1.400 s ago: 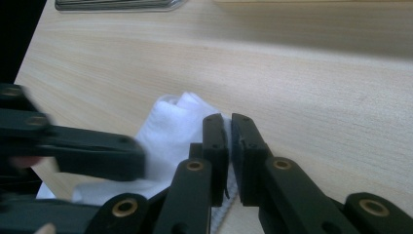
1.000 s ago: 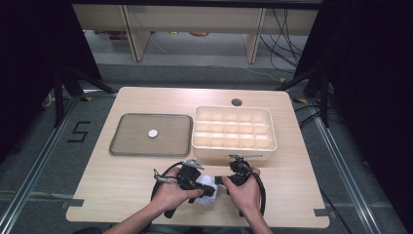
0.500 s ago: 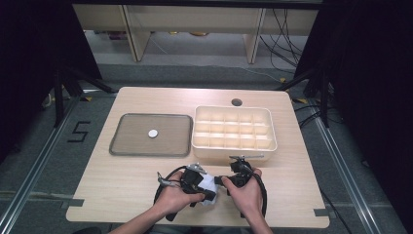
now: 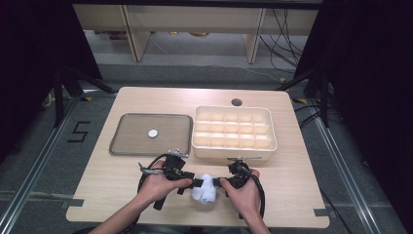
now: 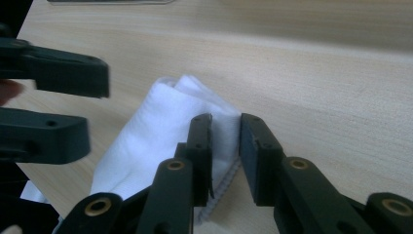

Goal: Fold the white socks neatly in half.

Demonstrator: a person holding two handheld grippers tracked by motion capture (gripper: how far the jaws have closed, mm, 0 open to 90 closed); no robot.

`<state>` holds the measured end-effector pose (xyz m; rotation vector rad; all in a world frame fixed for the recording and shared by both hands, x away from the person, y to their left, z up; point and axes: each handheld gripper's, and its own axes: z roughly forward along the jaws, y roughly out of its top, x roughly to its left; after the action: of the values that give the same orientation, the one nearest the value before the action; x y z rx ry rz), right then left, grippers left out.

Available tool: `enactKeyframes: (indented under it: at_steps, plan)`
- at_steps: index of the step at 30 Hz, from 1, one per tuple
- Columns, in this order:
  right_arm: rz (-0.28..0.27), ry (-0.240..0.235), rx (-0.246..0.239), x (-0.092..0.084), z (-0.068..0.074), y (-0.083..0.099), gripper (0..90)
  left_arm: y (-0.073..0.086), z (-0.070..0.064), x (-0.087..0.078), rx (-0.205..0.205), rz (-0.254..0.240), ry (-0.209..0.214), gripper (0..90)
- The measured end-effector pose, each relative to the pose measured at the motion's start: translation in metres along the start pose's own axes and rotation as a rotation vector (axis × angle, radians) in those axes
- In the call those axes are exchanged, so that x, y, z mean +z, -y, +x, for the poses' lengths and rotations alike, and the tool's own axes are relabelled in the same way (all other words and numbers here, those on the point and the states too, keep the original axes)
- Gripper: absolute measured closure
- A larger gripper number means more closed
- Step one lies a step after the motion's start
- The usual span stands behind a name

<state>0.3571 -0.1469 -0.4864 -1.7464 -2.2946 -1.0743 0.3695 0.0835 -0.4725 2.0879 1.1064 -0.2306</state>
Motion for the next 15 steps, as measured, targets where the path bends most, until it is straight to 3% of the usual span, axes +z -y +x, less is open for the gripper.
enactKeyframes:
  at_steps: [4,5,7,15]
  plan:
    - [0.006,-0.021,0.012,0.001,0.000,0.001,75.1,0.001,0.002,0.011,-0.008,0.052,0.001,42.5]
    - [0.007,-0.022,0.012,0.001,0.000,0.001,75.1,0.000,0.004,0.011,0.023,0.077,-0.011,42.6]
    - [0.010,-0.019,0.000,0.001,-0.001,0.000,75.1,0.000,0.004,0.013,0.026,0.089,-0.011,42.6]
    - [0.021,-0.012,-0.008,0.006,-0.002,0.002,76.1,-0.004,0.007,0.024,-0.012,0.149,0.023,44.2]
